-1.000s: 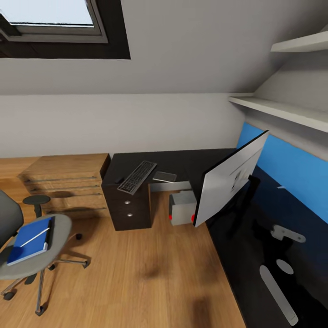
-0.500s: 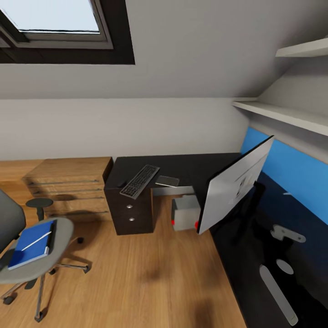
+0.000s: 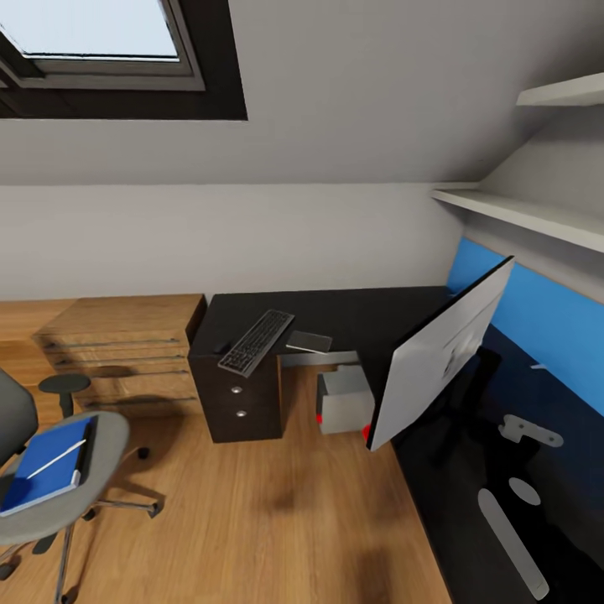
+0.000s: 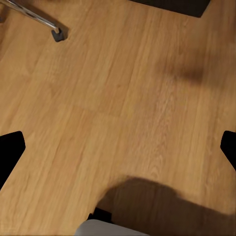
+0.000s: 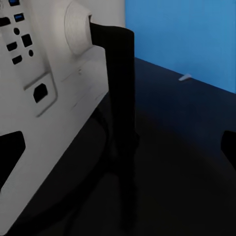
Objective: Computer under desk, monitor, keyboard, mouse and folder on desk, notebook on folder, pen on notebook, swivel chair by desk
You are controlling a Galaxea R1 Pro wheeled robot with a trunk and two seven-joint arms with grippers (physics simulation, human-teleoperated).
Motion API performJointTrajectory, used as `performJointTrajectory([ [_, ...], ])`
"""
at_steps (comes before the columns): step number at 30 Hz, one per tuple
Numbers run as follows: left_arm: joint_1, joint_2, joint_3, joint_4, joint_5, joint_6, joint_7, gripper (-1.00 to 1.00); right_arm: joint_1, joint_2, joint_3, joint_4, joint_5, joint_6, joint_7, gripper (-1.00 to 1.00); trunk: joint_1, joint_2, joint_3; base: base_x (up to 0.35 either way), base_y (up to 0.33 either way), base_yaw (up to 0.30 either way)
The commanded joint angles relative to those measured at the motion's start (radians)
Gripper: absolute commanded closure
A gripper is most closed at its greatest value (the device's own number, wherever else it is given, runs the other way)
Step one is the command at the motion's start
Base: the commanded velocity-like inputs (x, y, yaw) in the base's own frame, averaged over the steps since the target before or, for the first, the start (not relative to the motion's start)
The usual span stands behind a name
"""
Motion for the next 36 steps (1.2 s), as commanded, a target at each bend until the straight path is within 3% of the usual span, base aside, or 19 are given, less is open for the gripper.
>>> performJointTrajectory([
  [1, -0.001, 0.000, 0.001, 0.001, 0.010, -0.002, -0.009, -1.00, -0.001, -0.001, 0.003, -0.001, -0.007, 0.000, -0.007, -1.00, 0.001, -0.002, -0.002, 0.123, 0.000, 0.000],
  [18, -0.001, -0.003, 0.001, 0.000, 0.010, -0.005, -0.011, -1.00, -0.001, -0.001, 0.003, 0.000, -0.007, 0.000, -0.006, -1.00, 0.001, -0.002, -0.002, 0.088, 0.000, 0.000],
  [36, -0.001, -0.006, 0.001, 0.000, 0.010, -0.006, -0.008, -1.00, -0.001, 0.000, 0.003, 0.004, -0.007, -0.001, -0.007, -1.00, 0.070, -0.128, -0.058, 0.002, 0.000, 0.009],
])
